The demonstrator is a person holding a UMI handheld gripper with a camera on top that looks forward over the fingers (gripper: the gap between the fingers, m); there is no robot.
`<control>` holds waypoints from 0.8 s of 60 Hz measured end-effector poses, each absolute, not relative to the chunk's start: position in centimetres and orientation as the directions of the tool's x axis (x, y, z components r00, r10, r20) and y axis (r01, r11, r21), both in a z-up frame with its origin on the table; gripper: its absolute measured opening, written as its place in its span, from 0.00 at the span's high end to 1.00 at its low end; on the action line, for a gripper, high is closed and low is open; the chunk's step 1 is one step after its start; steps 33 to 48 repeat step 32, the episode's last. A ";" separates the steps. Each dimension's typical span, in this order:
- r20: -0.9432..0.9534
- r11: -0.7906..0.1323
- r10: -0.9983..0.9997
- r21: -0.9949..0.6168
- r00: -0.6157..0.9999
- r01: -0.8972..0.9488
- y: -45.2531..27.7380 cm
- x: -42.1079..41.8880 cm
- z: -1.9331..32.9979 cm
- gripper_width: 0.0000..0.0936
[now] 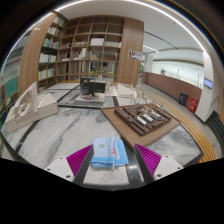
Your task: Fold towel
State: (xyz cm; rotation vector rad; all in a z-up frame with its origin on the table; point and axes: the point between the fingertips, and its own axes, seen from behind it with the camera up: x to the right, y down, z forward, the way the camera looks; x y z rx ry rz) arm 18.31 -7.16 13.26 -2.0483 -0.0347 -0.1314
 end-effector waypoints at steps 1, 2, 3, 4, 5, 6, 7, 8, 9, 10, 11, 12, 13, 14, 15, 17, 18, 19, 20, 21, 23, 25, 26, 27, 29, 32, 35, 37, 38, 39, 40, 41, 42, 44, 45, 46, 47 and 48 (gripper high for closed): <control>0.103 -0.458 -0.031 -0.885 0.994 0.078 -8.0 18.0 13.8 0.09; 0.098 -0.454 -0.027 -0.888 0.995 0.075 -8.9 17.6 14.2 0.09; 0.092 -0.451 -0.022 -0.890 0.996 0.072 -9.7 17.1 14.6 0.09; 0.085 -0.446 -0.018 -0.892 0.996 0.069 -10.5 16.7 15.0 0.09; 0.079 -0.442 -0.013 -0.895 0.997 0.065 -11.2 16.3 15.3 0.09; 0.073 -0.438 -0.008 -0.897 0.997 0.062 -12.0 15.9 15.7 0.09; 0.069 -0.434 -0.003 -0.899 0.998 0.061 -12.8 15.4 16.0 0.09; 0.064 -0.430 0.001 -0.901 0.998 0.058 -13.5 15.0 16.3 0.10; 0.060 -0.427 0.003 -0.903 0.998 0.056 -14.4 14.7 16.6 0.09; 0.057 -0.425 0.005 -0.904 0.998 0.054 -15.2 14.3 16.9 0.10; 0.056 -0.423 0.008 -0.905 0.998 0.054 -15.9 13.9 17.1 0.10; 0.056 -0.420 0.011 -0.906 0.998 0.056 -16.5 13.5 17.4 0.09; 0.055 -0.417 0.015 -0.907 0.998 0.057 -17.1 13.1 17.6 0.09; 0.055 -0.414 0.019 -0.909 0.998 0.058 -17.8 12.8 17.8 0.09; 0.055 -0.412 0.023 -0.909 0.998 0.060 -18.4 12.5 18.0 0.10; 0.058 -0.407 0.030 -0.911 0.998 0.065 -19.5 12.0 18.3 0.10; 0.060 -0.404 0.032 -0.912 0.998 0.068 -20.0 11.9 18.5 0.09; 0.065 -0.401 0.030 -0.913 0.997 0.072 -20.4 11.7 18.7 0.10; 0.066 -0.400 0.029 -0.913 0.997 0.072 -20.8 11.7 18.8 0.10; 0.058 -0.402 0.029 -0.913 0.998 0.065 -21.2 11.6 18.8 0.10; 0.048 -0.403 0.027 -0.914 0.998 0.055 -21.9 11.4 18.8 0.10; 0.059 -0.406 0.021 -0.912 0.998 0.062 -22.4 11.4 18.7 0.10; 0.061 -0.409 0.018 -0.910 0.998 0.063 -22.6 11.4 18.6 0.10; 0.061 -0.413 0.019 -0.908 0.998 0.064 -22.7 11.3 18.4 0.09; 0.051 -0.422 0.035 -0.904 0.998 0.061 -23.2 10.9 17.9 0.10; 0.010 -0.429 0.074 -0.902 0.997 0.041 -23.4 9.4 17.4 0.11; 0.010 -0.429 0.074 -0.902 0.997 0.041 -23.4 9.4 17.4 0.11; 0.010 -0.429 0.074 -0.902 0.997 0.041 -23.4 9.4 17.4 0.11; 0.010 -0.429 0.074 -0.902 0.997 0.041 -23.4 9.4 17.4 0.11; 0.010 -0.429 0.074 -0.902 0.997 0.041 -23.4 9.4 17.4 0.11; 0.010 -0.429 0.074 -0.902 0.997 0.041 -23.4 9.4 17.4 0.11; 0.010 -0.429 0.074 -0.902 0.997 0.041 -23.4 9.4 17.4 0.11; 0.010 -0.429 0.074 -0.902 0.997 0.041 -23.4 9.4 17.4 0.11; 0.010 -0.429 0.074 -0.902 0.997 0.041 -23.4 9.4 17.4 0.11; 0.010 -0.429 0.074 -0.902 0.997 0.041 -23.4 9.4 17.4 0.11; 0.010 -0.429 0.074 -0.902 0.997 0.041 -23.4 9.4 17.4 0.11; 0.010 -0.429 0.074 -0.902 0.997 0.041 -23.4 9.4 17.4 0.11; 0.010 -0.429 0.074 -0.902 0.997 0.041 -23.4 9.4 17.4 0.11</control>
